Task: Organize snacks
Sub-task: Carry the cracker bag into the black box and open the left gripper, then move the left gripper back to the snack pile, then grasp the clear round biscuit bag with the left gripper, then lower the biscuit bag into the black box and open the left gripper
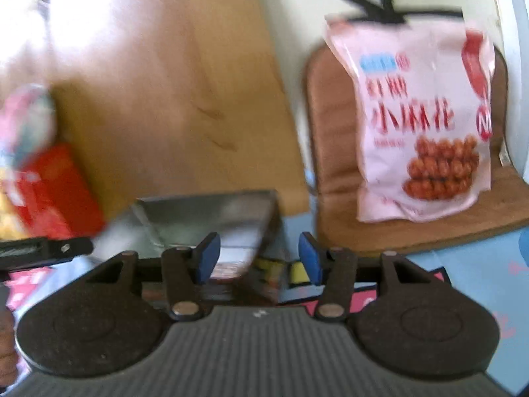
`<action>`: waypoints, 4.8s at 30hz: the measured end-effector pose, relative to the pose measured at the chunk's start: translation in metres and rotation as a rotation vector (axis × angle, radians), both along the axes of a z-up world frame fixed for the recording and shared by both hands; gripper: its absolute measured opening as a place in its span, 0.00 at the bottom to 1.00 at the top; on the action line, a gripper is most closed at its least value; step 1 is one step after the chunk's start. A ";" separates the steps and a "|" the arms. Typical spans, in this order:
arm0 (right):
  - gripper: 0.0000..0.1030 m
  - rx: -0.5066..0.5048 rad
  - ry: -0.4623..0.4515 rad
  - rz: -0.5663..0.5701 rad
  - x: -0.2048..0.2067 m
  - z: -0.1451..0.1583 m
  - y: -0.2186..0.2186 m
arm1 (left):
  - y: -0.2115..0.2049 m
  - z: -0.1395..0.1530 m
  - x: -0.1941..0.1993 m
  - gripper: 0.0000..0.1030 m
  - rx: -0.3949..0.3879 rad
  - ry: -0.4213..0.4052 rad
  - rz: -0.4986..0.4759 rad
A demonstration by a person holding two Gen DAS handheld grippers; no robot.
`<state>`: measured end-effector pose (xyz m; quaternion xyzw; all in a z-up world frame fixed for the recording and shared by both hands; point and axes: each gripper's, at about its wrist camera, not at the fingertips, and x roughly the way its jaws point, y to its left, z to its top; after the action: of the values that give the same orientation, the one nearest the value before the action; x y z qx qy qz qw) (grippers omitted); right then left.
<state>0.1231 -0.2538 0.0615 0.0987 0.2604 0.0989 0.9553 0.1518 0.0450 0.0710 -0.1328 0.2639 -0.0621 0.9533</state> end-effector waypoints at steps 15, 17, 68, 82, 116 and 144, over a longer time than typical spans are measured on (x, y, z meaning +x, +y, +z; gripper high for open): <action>0.72 -0.468 0.003 0.471 -0.038 -0.058 0.127 | 0.003 -0.029 -0.048 0.71 -0.089 0.085 -0.111; 0.60 -0.429 0.023 0.444 -0.029 -0.061 0.125 | 0.008 -0.030 -0.055 0.71 -0.097 0.083 -0.112; 0.81 -0.241 0.059 0.456 -0.162 -0.065 0.042 | -0.070 -0.060 -0.122 0.56 -0.108 0.336 -0.471; 0.36 -0.250 -0.028 0.356 -0.168 -0.059 0.062 | -0.060 -0.016 -0.139 0.46 -0.092 0.120 -0.481; 0.82 -0.306 0.054 0.382 -0.183 -0.072 0.075 | -0.030 -0.035 -0.134 0.83 -0.147 0.192 -0.429; 0.69 -0.214 -0.123 0.363 -0.120 -0.018 0.072 | -0.060 0.025 -0.073 0.52 -0.046 0.040 -0.480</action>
<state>0.0032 -0.1822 0.0438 -0.0582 0.2241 0.2470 0.9410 0.0783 -0.0153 0.0958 -0.0890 0.3050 -0.2901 0.9027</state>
